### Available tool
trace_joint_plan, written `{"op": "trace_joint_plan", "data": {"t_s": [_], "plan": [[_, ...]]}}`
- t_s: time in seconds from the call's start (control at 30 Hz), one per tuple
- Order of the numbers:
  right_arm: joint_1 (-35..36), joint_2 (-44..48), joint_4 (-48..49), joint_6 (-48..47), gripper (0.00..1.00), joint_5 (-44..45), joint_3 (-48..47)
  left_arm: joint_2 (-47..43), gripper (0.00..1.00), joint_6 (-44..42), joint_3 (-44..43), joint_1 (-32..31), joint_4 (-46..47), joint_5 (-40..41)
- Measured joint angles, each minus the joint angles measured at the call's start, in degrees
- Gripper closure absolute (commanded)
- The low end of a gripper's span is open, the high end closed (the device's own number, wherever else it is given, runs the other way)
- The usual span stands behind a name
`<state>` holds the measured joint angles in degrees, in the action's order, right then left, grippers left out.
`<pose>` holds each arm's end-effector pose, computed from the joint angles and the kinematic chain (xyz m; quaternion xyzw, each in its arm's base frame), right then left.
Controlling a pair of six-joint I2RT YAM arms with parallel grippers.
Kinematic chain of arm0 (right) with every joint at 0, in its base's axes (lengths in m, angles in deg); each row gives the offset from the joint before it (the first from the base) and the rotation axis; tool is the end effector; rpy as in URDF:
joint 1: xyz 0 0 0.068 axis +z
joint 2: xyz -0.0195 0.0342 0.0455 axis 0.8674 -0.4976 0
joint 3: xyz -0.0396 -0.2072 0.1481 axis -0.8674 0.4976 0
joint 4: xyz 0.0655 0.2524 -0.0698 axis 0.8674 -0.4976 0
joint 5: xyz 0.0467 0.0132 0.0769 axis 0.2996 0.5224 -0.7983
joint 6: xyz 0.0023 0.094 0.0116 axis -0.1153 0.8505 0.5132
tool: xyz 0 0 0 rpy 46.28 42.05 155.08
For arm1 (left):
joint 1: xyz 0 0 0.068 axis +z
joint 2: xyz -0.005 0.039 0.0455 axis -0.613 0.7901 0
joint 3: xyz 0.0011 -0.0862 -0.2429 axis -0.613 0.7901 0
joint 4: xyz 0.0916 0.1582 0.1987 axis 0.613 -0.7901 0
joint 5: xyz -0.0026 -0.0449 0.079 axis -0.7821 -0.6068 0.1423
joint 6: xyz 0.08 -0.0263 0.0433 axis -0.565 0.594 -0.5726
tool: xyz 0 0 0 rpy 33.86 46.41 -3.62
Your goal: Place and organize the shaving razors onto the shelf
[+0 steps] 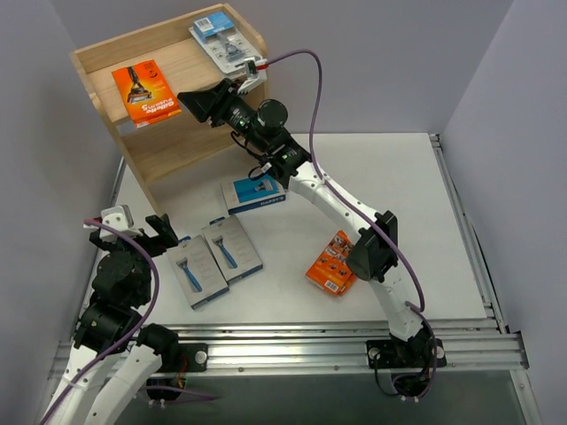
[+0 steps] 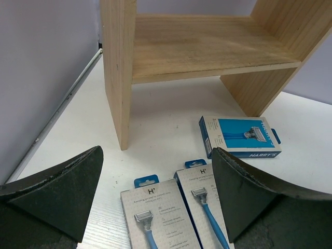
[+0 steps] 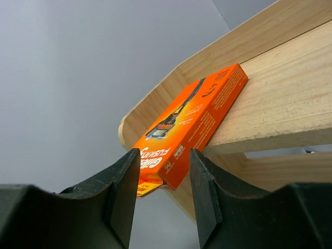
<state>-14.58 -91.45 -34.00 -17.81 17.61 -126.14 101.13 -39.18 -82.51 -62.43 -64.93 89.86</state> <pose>0.3660 0.4029 0.4910 -0.1209 0.4342 0.6575 0.6038 0.1656 -0.0215 0.3413 -0.1395 0.7021 -0.0079 0.6983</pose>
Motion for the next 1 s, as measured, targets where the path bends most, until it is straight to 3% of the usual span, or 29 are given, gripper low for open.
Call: {"op": "trace_joint_plan", "data": {"t_s": [0.83,0.93,1.0], "plan": [[1.77,-9.55,2.69,4.83,0.63,0.11,-9.60,-0.44,0.05,0.00,0.00,-2.19,-0.09,-0.07],[1.77,-9.73,3.15,5.40,0.60,0.09,-9.70,-0.48,0.05,-0.04,0.00,-2.25,-0.11,-0.07],[1.77,-9.73,4.15,5.57,0.53,0.04,-9.57,-0.48,0.05,-0.07,0.00,-2.25,-0.13,-0.07]]}}
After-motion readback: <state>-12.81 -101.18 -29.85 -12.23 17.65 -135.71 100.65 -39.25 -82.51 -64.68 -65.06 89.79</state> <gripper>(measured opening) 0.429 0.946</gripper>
